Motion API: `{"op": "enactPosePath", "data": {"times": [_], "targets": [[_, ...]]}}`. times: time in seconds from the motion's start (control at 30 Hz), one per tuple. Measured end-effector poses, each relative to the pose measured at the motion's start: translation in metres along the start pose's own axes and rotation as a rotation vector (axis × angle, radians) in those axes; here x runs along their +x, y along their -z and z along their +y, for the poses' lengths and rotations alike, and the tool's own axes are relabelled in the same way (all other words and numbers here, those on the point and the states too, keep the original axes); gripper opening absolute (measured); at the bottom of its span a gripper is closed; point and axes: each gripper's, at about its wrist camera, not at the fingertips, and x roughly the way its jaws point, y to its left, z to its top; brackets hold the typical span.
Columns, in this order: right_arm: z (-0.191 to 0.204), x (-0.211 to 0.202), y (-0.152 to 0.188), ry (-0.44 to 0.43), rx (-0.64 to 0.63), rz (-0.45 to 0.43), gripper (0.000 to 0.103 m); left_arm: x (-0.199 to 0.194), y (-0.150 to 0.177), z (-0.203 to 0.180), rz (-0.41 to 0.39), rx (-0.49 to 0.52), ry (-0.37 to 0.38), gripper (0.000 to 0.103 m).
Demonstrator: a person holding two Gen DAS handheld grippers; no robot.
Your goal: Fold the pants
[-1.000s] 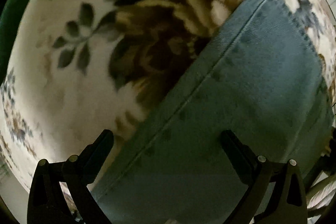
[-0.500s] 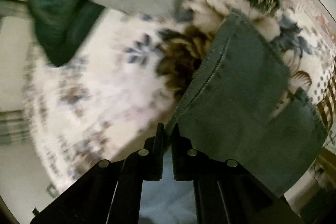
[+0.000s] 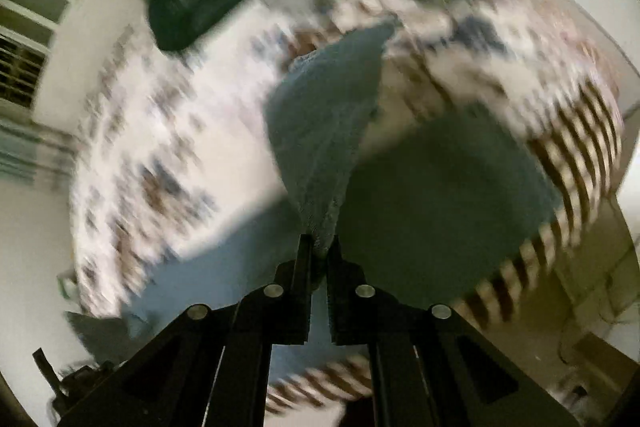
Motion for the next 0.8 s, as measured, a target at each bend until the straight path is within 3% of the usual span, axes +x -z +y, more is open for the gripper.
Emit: {"op": "enactPosePath", "data": {"times": [0.17,0.27,0.3,0.37,0.4,0.43,0.47,0.53,0.7,0.8], "targets": [[-0.039,0.044,0.021,0.083,0.012,0.098,0.009,0.07,0.027,0.033,0.12,-0.095,-0.04,0.008],[-0.051,0.047,0.023,0.095,0.024,0.143,0.023,0.065,0.022,0.038,0.116,-0.144,-0.01,0.008],[-0.056,0.039,0.021,0.086,0.034,0.148,0.035,0.059,0.019,0.036,0.108,-0.147,-0.003,0.008],[-0.066,0.021,0.015,0.042,0.07,0.127,0.049,0.043,0.013,0.032,0.075,-0.136,-0.012,0.009],[-0.072,0.009,0.01,0.019,0.095,0.103,0.055,0.032,0.008,0.028,0.041,-0.126,-0.03,0.013],[-0.082,-0.002,0.001,0.004,0.121,0.069,0.057,0.024,0.006,0.025,0.014,-0.118,-0.036,0.026],[-0.088,-0.008,-0.006,-0.004,0.143,0.047,0.058,0.018,0.003,0.022,-0.01,-0.107,-0.044,0.046],[-0.103,-0.011,-0.028,-0.018,0.191,0.015,0.059,0.009,-0.003,0.015,-0.056,-0.076,-0.058,0.073],[-0.106,0.037,-0.092,-0.005,0.203,0.022,0.059,0.006,0.003,-0.013,-0.09,0.029,-0.081,0.077],[-0.101,0.071,-0.107,0.047,0.191,0.043,0.058,0.011,0.013,-0.04,-0.081,0.114,-0.1,0.077]]}}
